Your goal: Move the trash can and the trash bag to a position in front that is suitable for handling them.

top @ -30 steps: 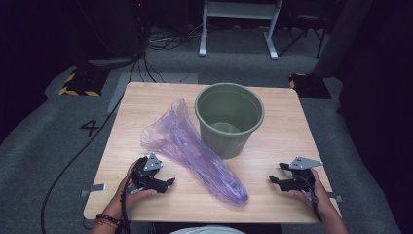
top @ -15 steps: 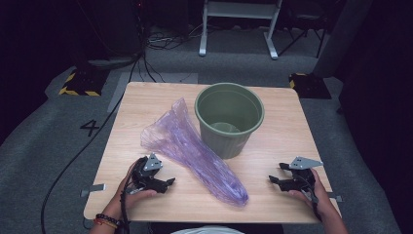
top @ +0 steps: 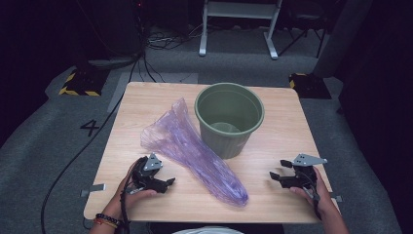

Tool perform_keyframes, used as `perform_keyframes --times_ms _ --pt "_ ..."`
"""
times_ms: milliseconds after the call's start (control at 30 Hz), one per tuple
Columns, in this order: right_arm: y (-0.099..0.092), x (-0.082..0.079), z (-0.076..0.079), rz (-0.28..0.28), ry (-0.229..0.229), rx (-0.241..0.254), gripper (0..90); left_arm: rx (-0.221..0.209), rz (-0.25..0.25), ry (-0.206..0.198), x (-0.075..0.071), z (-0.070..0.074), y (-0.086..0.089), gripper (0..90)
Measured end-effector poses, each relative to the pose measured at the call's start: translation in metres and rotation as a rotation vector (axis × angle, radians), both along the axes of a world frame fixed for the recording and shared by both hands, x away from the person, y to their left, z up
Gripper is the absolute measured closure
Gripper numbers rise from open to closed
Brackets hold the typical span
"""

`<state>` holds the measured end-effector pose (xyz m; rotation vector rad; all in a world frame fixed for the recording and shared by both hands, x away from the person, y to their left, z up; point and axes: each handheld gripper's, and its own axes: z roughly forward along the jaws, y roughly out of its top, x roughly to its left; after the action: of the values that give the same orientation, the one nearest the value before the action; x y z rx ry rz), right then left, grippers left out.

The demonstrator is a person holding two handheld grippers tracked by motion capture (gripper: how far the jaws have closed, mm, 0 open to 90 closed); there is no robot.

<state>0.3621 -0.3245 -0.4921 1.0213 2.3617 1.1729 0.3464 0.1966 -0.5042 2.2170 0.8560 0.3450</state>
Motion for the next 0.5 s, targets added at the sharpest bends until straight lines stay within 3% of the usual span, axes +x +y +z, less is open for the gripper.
perform_keyframes --times_ms 500 --pt "0.015 0.009 0.052 0.072 -0.129 0.037 26.4 0.001 -0.003 0.0 0.0 0.0 0.0 14.0"
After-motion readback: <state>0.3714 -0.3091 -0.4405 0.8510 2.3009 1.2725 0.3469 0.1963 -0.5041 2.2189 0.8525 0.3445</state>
